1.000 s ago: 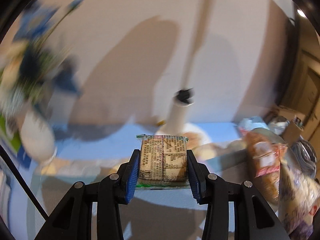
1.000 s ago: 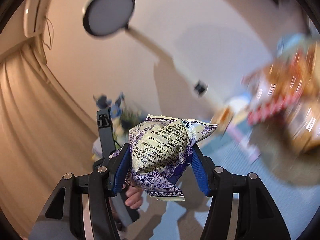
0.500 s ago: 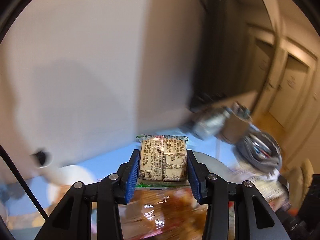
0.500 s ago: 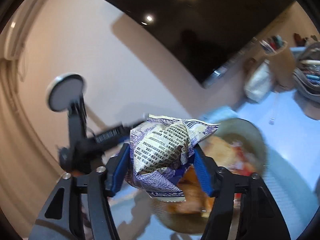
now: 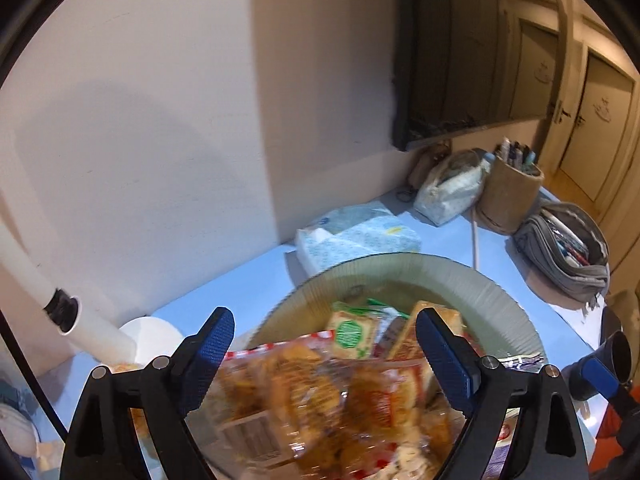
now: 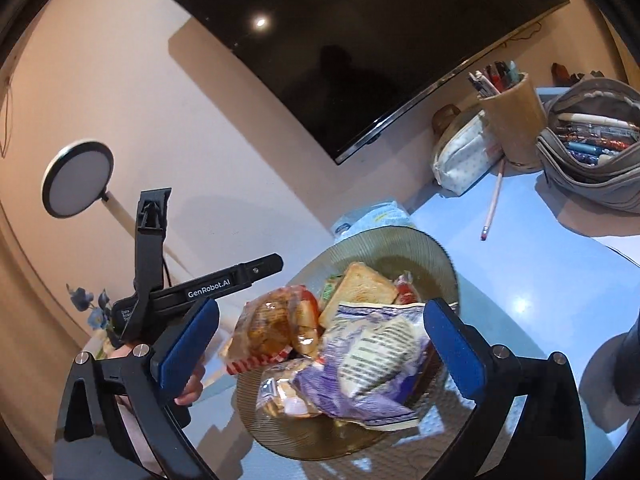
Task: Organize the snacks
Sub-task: 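Lower both items into the glass bowl and open both tools, then grasp the pink stick pack with the right tool while the left tool grasps the cake pack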
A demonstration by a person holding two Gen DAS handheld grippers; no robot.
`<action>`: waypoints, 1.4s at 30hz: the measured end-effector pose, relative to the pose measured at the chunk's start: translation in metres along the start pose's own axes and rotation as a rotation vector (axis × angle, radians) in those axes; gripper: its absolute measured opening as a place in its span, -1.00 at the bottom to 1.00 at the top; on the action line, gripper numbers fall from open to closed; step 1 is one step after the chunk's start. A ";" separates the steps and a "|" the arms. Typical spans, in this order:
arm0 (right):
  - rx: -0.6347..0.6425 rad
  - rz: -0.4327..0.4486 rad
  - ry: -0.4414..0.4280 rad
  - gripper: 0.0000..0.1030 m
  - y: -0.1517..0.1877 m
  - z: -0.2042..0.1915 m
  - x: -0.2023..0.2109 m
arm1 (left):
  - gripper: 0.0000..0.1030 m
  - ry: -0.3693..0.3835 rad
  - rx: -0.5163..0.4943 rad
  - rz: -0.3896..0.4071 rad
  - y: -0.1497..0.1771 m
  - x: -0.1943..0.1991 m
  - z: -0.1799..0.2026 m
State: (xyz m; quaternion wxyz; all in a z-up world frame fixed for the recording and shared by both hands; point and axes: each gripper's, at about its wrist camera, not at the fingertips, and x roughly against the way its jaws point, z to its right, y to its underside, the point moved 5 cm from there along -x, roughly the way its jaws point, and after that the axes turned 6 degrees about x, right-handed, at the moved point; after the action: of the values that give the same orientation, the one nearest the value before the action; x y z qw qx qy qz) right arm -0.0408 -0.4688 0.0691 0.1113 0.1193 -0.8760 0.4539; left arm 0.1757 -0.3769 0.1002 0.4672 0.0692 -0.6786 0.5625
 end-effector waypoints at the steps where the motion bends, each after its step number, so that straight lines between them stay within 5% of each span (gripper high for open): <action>1: 0.011 -0.004 0.003 1.00 0.000 -0.004 -0.002 | 0.76 -0.008 0.004 0.006 0.001 0.002 -0.004; 7: 0.097 -0.029 0.008 1.00 0.008 -0.046 -0.014 | 0.77 -0.107 -0.008 0.031 0.010 0.011 -0.037; 25: 0.246 -0.129 -0.115 1.00 0.059 -0.166 -0.072 | 0.77 -0.199 0.095 0.046 0.044 0.055 -0.168; 32: 0.324 -0.226 -0.137 1.00 0.099 -0.203 -0.104 | 0.77 -0.189 0.185 0.016 0.069 0.052 -0.221; 42: 0.463 -0.423 -0.076 1.00 0.179 -0.206 -0.156 | 0.77 -0.117 0.237 -0.032 0.091 0.018 -0.232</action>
State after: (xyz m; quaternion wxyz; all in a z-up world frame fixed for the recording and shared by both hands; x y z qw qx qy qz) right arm 0.0692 -0.1823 0.0005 0.1401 0.3380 -0.7088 0.6031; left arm 0.2384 -0.1439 0.0330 0.4242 0.1671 -0.6324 0.6263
